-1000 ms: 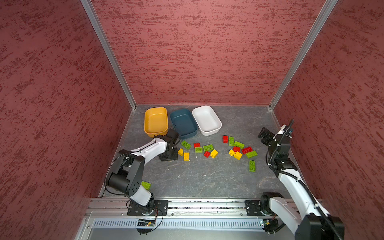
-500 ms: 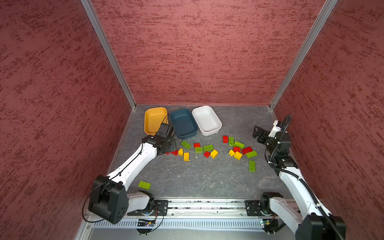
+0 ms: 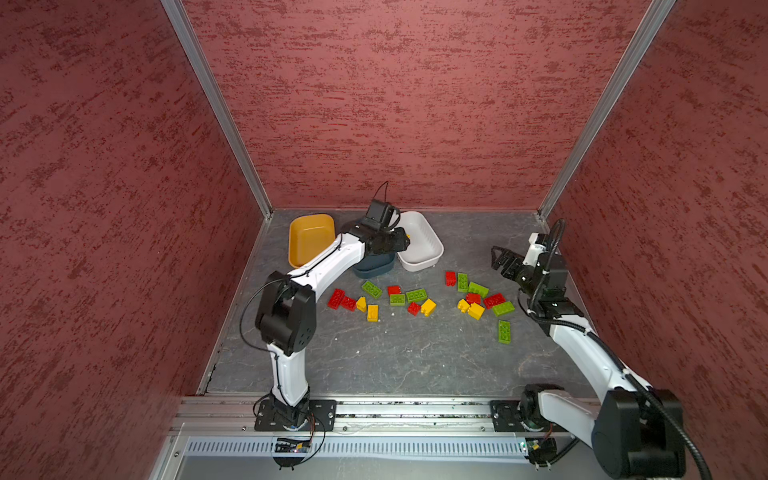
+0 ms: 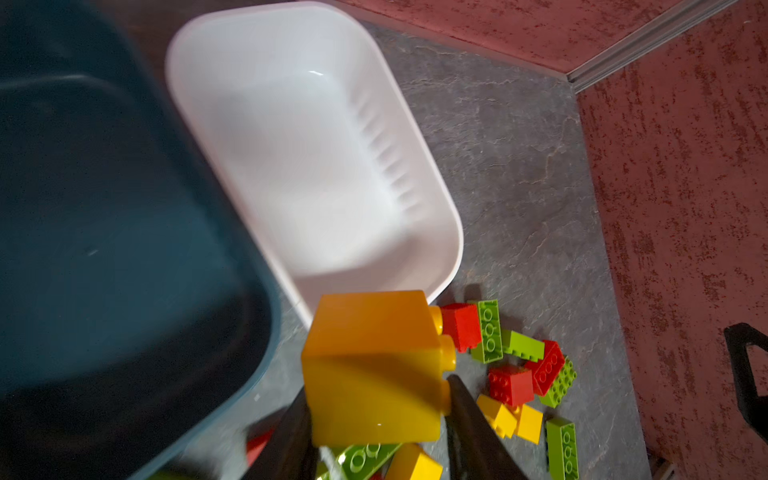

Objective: Sort the legos into containers by color
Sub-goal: 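Carry the yellow brick with the left gripper and drop it into the white tub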

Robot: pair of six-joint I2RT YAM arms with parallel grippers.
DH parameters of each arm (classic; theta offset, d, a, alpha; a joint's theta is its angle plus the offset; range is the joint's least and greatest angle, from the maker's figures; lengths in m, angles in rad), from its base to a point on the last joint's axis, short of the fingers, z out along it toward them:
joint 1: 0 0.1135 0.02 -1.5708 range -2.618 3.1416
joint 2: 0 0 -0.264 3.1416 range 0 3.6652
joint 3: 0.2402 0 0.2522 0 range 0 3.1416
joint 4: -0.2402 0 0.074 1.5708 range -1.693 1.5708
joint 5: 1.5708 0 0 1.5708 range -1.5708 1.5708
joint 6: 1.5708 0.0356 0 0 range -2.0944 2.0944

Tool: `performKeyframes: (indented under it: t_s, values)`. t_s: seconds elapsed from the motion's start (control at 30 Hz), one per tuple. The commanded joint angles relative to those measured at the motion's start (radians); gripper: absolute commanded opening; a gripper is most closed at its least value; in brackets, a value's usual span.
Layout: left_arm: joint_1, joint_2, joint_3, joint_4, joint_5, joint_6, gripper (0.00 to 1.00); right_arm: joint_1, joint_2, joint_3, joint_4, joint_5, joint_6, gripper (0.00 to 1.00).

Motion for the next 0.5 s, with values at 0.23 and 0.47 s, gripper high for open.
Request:
performKeyframes:
  t_s: [0.23,0.47]
  values:
    - [-0.029,0.328,0.385,-0.099,-0.038,-0.033,0.59,0.053,0.010,0.063,-0.085,0.005,-0.007,0.99]
    - [-0.031,0.140,0.216,-0.095,-0.151,0.065,0.90,0.071,0.025,0.066,-0.089,0.010,-0.011,0.99]
